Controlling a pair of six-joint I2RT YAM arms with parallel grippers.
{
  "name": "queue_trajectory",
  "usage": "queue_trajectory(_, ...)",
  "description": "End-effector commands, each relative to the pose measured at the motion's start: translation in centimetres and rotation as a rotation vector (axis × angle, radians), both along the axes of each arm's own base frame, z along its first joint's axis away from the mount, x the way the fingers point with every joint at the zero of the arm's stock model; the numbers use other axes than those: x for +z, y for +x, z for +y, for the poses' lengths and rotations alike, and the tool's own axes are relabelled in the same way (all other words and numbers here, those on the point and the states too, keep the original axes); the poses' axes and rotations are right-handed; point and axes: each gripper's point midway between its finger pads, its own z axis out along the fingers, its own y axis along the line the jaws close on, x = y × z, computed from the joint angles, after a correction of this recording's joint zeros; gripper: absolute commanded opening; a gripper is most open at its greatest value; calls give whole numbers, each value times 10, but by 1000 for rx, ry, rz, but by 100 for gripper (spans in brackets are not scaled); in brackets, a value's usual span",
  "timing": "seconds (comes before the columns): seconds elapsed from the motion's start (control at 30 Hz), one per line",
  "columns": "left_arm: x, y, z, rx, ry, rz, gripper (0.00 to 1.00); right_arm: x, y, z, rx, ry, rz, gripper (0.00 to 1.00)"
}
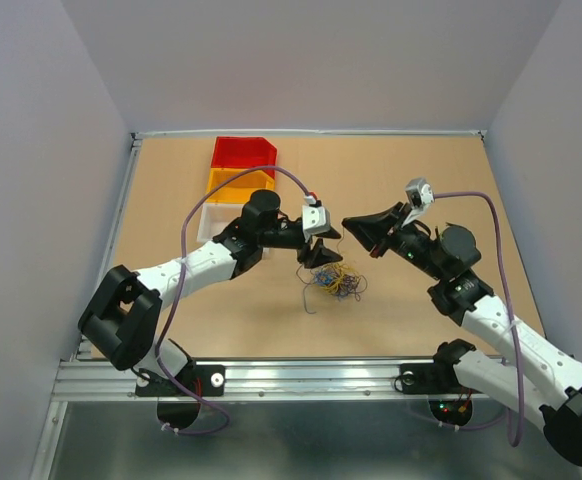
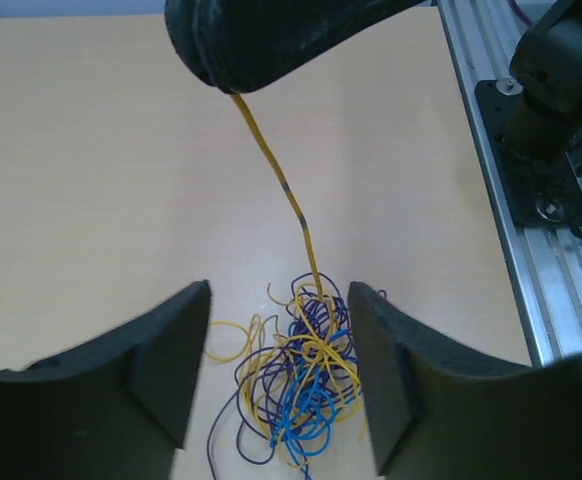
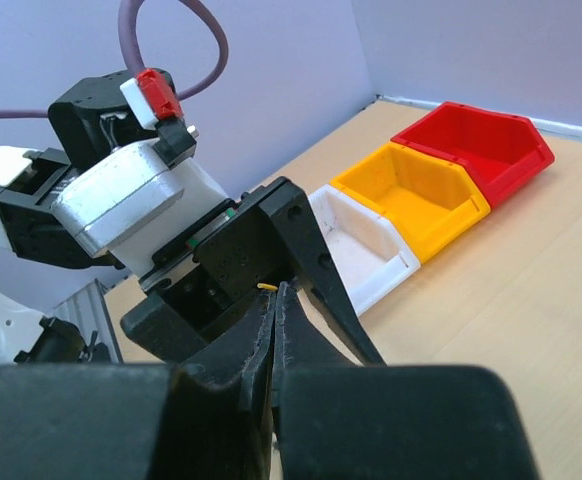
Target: Untangle the cables
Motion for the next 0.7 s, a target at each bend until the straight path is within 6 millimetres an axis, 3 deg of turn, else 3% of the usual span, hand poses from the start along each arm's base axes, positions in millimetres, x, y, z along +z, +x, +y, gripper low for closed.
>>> queue_trajectory(0.0, 24, -7, 2, -23, -45, -52, 46, 9, -4, 3, 34, 34, -48, 0)
queue_trajectory(0.1, 25, -3, 2, 1, -32, -46, 6, 4, -3, 7, 48, 27, -34, 1)
queue_trajectory(0.13, 29, 0, 1, 20, -36, -39, 0, 2, -4, 8, 55, 23, -33, 1)
queue_trajectory(0.17, 31, 2, 1, 38, -34, -32, 0, 1, -2, 9, 55, 20, -30, 2)
queue_trajectory(0.23, 36, 8, 6, 77, -35, -34, 0, -13, 5, 12, 50, -4, -7, 28)
queue_trajectory(0.27, 44, 7, 9, 86, -49, -36, 0, -17, 9, 13, 40, -9, -8, 47)
queue_trajectory(0.37, 53, 9, 18, 115, -68, -35, 0, -40, 20, 18, 34, -43, 8, 64)
queue_trajectory(0.43, 64, 11, 27, 145, -97, -34, 0, -56, 25, 20, 32, -59, 16, 67)
queue_trajectory(0.47, 66, 12, 30, 155, -105, -34, 0, -54, 26, 20, 27, -47, -9, 66)
queue_trajectory(0.53, 75, 14, 38, 181, -133, -32, 0, -72, 28, 22, 34, -63, 2, 62)
queue_trajectory(0.67, 91, 24, 56, 241, -186, -30, 0, -81, 20, 35, 132, -63, -29, 59)
